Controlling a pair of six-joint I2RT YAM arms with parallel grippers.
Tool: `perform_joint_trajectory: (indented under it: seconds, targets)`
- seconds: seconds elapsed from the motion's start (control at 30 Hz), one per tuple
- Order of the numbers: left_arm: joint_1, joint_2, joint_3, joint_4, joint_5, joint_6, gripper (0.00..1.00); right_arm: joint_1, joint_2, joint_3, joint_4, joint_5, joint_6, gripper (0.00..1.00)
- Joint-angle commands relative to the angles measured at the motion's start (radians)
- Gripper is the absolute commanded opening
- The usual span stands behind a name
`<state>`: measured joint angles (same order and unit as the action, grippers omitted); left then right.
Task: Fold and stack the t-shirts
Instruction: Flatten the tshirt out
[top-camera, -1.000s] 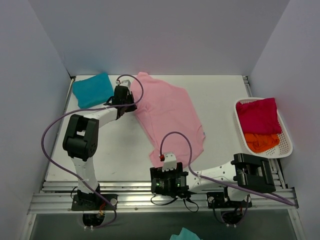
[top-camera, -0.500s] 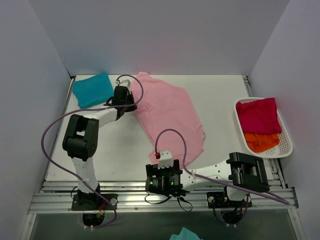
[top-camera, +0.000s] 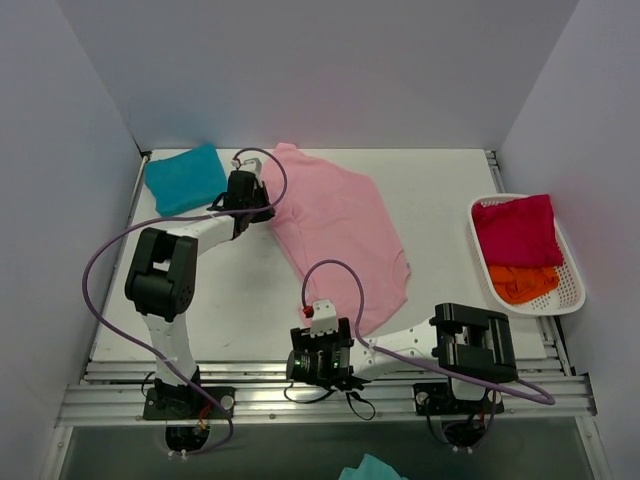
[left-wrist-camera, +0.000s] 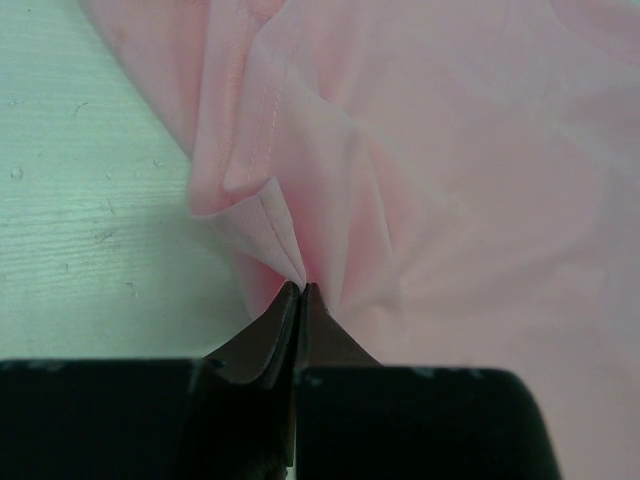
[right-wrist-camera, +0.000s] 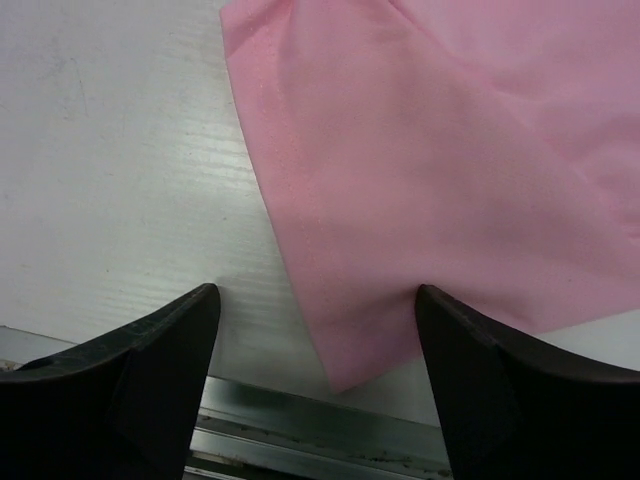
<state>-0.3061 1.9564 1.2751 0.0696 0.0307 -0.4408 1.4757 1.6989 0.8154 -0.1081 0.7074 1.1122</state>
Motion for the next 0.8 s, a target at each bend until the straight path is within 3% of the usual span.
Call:
perform_joint_trajectory:
  seconds: [0.0, 0.1, 0.13, 0.17, 0.2, 0.3, 0.47, 0.6, 0.77]
  targets:
    - [-0.001, -0.014, 0.001, 0.056, 0.015, 0.004, 0.02, -0.018, 0.039, -0.042, 0.053, -0.065, 0.008, 0.74]
    - [0.001, -0.013, -0.002, 0.056, 0.012, 0.005, 0.02, -0.022, 0.039, -0.058, 0.071, -0.078, 0.009, 0.58]
    - [0.001, -0.011, -0.002, 0.055, 0.012, 0.005, 0.02, -0.022, 0.036, -0.064, 0.074, -0.083, 0.009, 0.43]
    - [0.001, -0.01, -0.002, 0.055, 0.012, 0.005, 0.02, -0.023, 0.028, -0.073, 0.074, -0.085, 0.011, 0.36]
    - [0.002, -0.011, -0.002, 0.055, 0.014, 0.005, 0.02, -0.026, 0.024, -0.078, 0.074, -0.086, 0.011, 0.2]
    - [0.004, -0.01, -0.005, 0.056, 0.014, 0.004, 0.02, -0.031, 0.008, -0.094, 0.065, -0.091, 0.02, 0.0]
    - [0.005, -0.043, -0.022, 0.071, 0.002, 0.004, 0.02, -0.029, -0.065, -0.085, -0.025, -0.034, 0.049, 0.0]
    - [0.005, -0.161, -0.068, 0.058, -0.059, 0.008, 0.02, -0.031, -0.211, -0.009, -0.247, 0.113, 0.055, 0.0]
    - [-0.005, -0.503, -0.143, -0.036, -0.155, 0.027, 0.02, -0.022, -0.484, 0.163, -0.545, 0.335, 0.067, 0.0]
